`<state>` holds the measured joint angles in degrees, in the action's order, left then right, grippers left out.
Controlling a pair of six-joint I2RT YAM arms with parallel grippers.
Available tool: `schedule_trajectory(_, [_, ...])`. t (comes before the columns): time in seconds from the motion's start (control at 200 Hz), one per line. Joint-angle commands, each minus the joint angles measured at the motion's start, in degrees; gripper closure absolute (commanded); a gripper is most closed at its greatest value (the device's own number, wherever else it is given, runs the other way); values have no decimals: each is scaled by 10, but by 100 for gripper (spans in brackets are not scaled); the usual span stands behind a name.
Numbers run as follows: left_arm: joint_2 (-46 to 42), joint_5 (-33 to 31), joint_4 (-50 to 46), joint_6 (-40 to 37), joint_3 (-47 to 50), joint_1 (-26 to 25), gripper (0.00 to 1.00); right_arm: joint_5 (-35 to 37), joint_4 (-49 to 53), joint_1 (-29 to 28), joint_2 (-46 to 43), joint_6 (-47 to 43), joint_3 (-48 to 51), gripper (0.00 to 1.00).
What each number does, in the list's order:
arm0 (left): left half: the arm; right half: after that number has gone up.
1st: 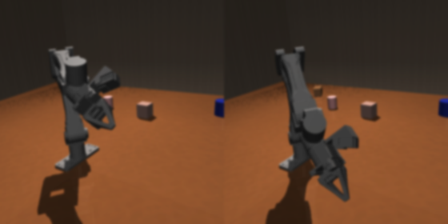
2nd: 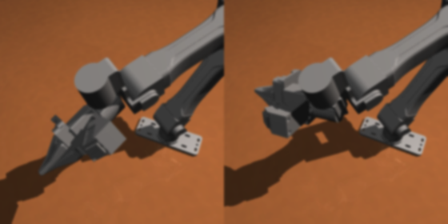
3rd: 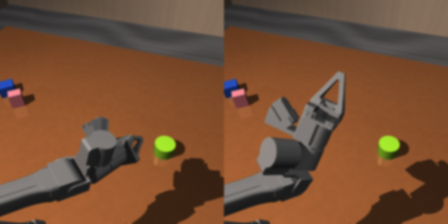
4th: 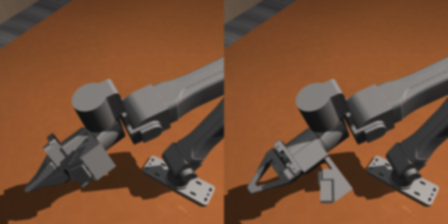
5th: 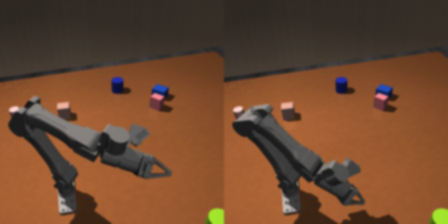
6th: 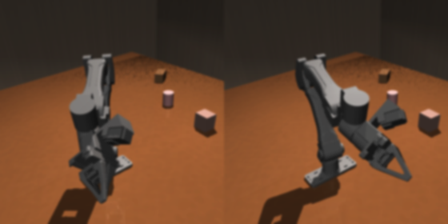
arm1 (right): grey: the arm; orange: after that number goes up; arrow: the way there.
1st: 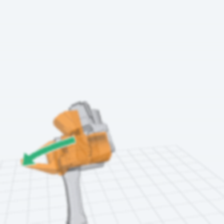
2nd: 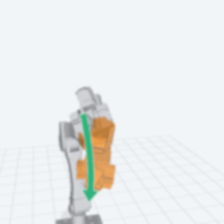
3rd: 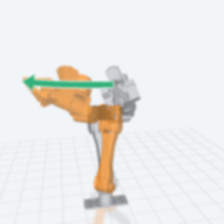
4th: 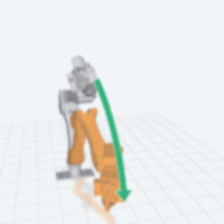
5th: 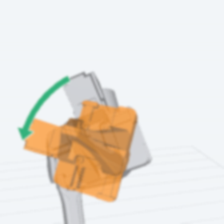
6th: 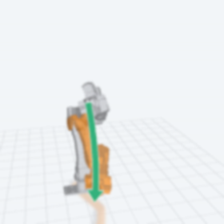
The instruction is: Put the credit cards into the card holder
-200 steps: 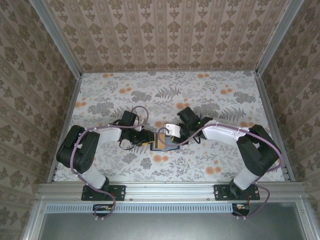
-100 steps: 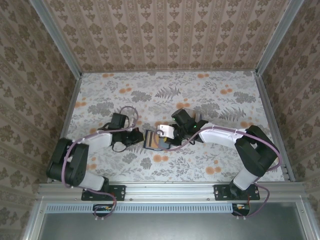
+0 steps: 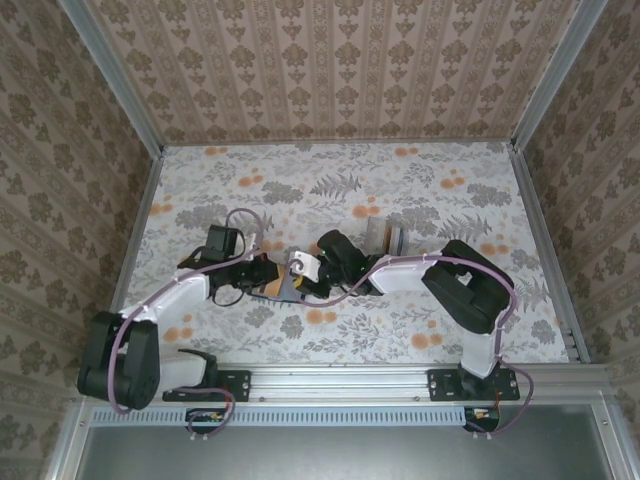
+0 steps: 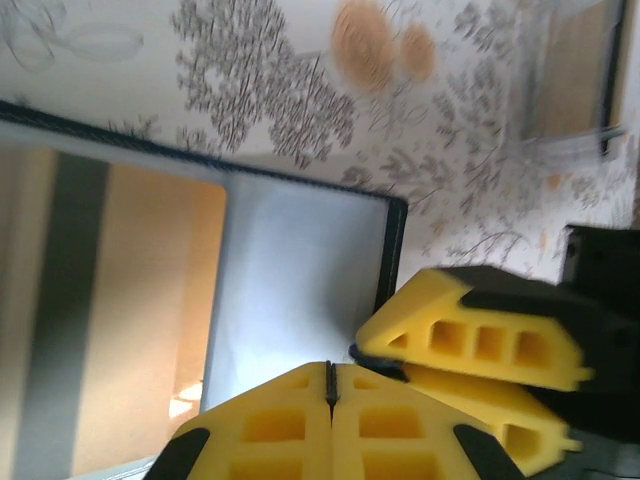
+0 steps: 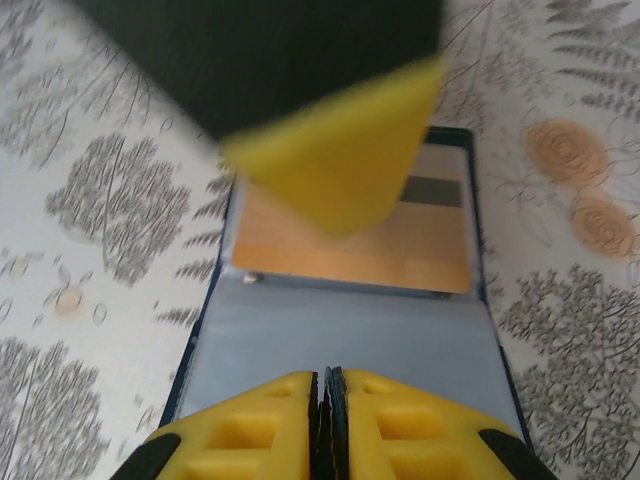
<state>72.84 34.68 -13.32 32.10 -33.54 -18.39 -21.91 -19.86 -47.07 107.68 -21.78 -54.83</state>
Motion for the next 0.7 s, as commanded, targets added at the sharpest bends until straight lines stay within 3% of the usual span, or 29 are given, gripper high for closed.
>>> schedule_trajectory(0.0, [1,-29,-13,18,-12,0,75,-21,-99,3,13,71,14,84])
schedule_trajectory(0.03, [-8,-48,-31,15,-11,12,60,-20,-104,3,12,71,21,84])
schedule_trajectory(0.05, [-16,-61,-45,11,-10,23,55,-21,-105,4,12,72,24,84])
schedule_trajectory(0.13, [-38,-88,-86,-3,-5,78,49,-22,-98,4,1,68,37,84])
schedule_trajectory(0.21, [-46,-113,-91,13,15,113,52,-26,-94,9,-12,57,53,84])
schedule_trajectory(0.35, [-19,-114,-67,18,36,118,57,-44,-68,22,-29,46,57,84])
schedule_trajectory(0.46, [17,-65,-9,22,41,103,58,-53,-63,24,-30,36,57,83])
schedule_trajectory(0.6, [49,-91,-12,19,25,76,58,-60,-56,26,-22,36,43,83])
schedule_trajectory(0.695, [69,-73,10,26,24,68,58,-69,-61,26,-18,32,40,83])
